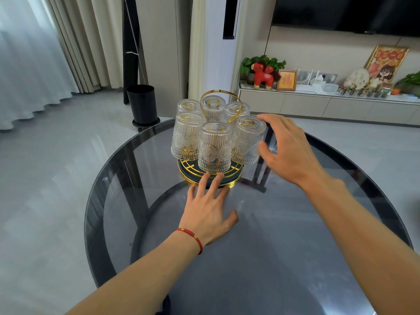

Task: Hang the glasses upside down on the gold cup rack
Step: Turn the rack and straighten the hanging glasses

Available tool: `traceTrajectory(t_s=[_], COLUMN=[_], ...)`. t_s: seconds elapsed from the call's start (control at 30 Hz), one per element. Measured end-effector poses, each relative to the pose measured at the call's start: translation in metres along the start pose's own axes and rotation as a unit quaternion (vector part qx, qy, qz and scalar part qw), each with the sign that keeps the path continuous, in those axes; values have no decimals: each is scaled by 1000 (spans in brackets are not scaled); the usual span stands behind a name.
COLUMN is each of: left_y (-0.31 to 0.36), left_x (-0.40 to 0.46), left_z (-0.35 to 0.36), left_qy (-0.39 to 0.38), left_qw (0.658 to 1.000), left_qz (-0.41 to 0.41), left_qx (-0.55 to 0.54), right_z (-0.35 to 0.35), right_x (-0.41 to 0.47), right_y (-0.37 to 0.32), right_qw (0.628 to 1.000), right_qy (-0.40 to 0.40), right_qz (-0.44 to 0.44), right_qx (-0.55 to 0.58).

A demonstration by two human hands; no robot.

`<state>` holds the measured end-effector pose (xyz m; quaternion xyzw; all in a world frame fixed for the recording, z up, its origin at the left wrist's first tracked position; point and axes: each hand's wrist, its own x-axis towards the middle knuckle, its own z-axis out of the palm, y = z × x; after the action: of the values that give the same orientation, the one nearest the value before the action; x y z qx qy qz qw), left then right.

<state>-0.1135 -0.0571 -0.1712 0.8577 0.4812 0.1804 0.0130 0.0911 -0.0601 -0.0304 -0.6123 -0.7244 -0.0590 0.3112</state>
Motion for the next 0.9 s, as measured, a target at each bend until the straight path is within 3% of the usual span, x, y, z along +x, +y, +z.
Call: traceTrajectory(t_s=[0.13, 0.23, 0.33, 0.43, 0.6, 0.9], left_y=[0, 0, 0, -1, -2, -1], left_x=[1, 1, 1, 1, 2, 0], left_z=[1, 0, 0, -1, -1, -4], left_qy=[-1, 1, -1, -2, -3, 3], left_qw=[1000, 1000, 1000, 1000, 1000, 1000], left_qz=[0, -2, -1, -1, 3, 9], left_qx=[1, 0, 1, 4, 10, 10], right_z=[0, -3, -5, -3, 10, 20], right_x=[0, 10, 34, 62, 98, 102], right_y=[1, -1, -3, -6, -5, 9], right_qw=[1000, 999, 993, 972, 930, 942], right_qy=[-17, 6, -37, -111, -145, -130], right_qz=[-2, 22, 59, 87, 156, 163], right_qx=[-12, 33, 92, 187, 300, 264])
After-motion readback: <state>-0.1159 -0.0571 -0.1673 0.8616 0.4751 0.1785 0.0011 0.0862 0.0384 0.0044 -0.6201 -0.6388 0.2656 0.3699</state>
